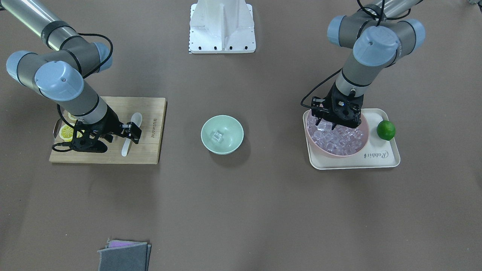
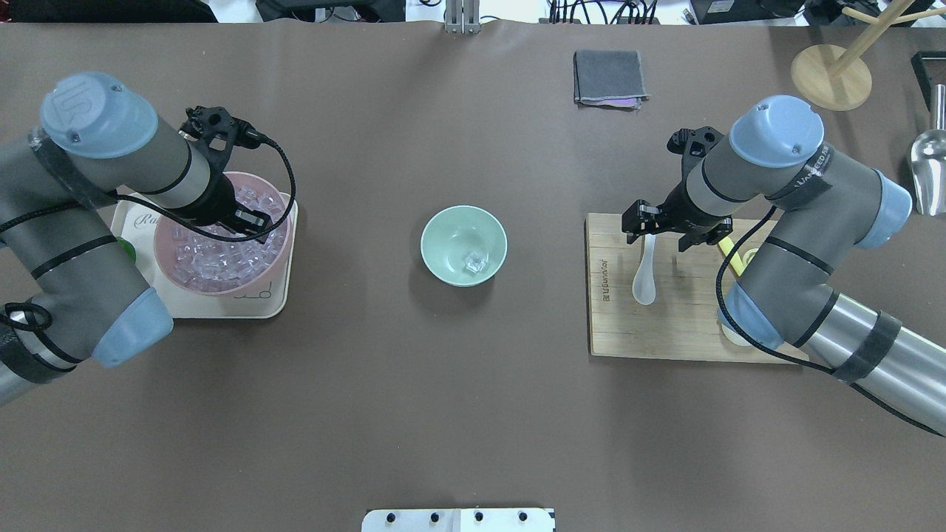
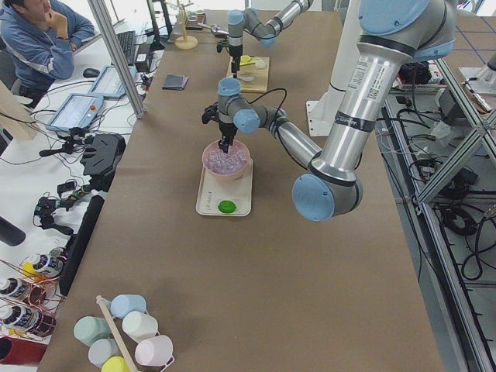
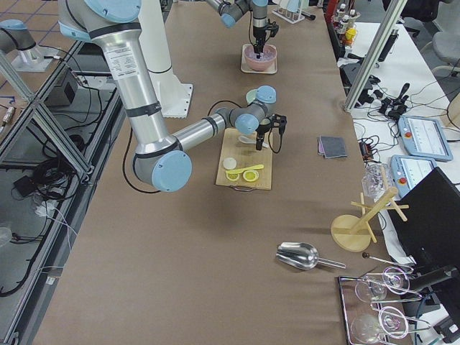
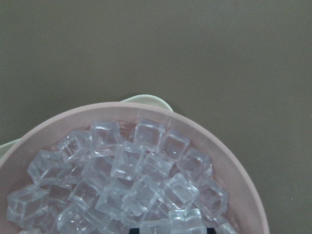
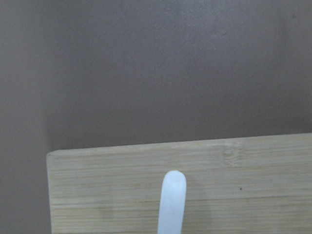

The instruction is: Put spoon and ice into bowl

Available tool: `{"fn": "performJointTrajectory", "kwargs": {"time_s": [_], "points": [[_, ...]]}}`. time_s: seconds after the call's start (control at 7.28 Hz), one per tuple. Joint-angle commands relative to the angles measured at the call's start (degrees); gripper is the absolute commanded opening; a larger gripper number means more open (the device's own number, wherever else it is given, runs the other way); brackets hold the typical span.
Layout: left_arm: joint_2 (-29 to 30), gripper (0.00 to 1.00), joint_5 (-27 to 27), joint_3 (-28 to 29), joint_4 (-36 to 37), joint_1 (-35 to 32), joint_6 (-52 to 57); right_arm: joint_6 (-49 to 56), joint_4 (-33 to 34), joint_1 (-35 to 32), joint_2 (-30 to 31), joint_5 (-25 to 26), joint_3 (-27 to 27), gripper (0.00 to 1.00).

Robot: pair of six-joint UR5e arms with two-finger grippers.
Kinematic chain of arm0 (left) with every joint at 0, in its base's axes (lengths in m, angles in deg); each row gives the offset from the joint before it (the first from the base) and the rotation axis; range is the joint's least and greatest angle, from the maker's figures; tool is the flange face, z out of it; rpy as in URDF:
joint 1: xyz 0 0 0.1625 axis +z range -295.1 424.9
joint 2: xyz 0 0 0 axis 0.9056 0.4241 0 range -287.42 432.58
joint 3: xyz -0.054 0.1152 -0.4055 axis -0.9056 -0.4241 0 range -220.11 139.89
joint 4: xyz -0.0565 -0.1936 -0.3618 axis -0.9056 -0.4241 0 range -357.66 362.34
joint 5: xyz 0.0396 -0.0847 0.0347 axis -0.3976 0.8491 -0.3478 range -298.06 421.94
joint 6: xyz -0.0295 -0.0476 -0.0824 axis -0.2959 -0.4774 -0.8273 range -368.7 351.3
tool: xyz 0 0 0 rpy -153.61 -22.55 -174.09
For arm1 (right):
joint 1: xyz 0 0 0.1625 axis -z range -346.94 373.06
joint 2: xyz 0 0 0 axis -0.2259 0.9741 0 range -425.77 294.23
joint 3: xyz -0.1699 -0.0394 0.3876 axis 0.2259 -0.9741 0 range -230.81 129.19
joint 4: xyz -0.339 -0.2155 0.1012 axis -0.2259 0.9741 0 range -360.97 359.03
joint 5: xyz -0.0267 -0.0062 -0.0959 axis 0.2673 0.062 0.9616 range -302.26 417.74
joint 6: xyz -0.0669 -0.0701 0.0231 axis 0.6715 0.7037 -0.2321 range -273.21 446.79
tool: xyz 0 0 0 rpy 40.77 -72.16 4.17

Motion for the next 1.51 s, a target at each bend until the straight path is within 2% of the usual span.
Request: {"fn": "performJointTrajectory", "kwargs": {"time_s": [0.0, 0.27, 0.55, 0.69, 0.82, 1.1, 1.37], "points": [[3.48, 0.00, 3.14, 0.05, 0.00, -0.99, -3.10, -0.37, -0.01, 0.28, -0.10, 0.12, -0.26, 0.71], [6.48, 0.00, 3.15, 1.01, -0.26, 0.15, -8.28, -0.54, -0.01, 0.37, -0.37, -0.05, -0.17, 0.30], [11.65, 0.00, 2.80, 3.38, -0.52, 3.57, -14.60, -0.63, -0.01, 0.46, -0.37, -0.05, -0.08, 0.30], [12.37, 0.00, 2.71, 3.47, -0.53, 4.36, -14.98, -0.72, -0.01, 0.46, -0.37, -0.23, 0.27, 0.17], [13.51, 0.00, 2.62, 3.82, -0.61, 5.76, -16.55, -0.63, -0.09, 0.46, -0.80, -0.49, 0.53, 0.01], [18.59, 0.00, -2.18, 8.98, -2.35, 9.19, -18.92, -0.72, 0.08, 0.28, -2.12, -0.67, 0.53, 0.00], [22.55, 0.00, -2.56, 14.78, -5.79, 10.43, -20.87, -0.89, 0.52, -2.08, -3.96, -2.15, 0.27, 0.00]]}}
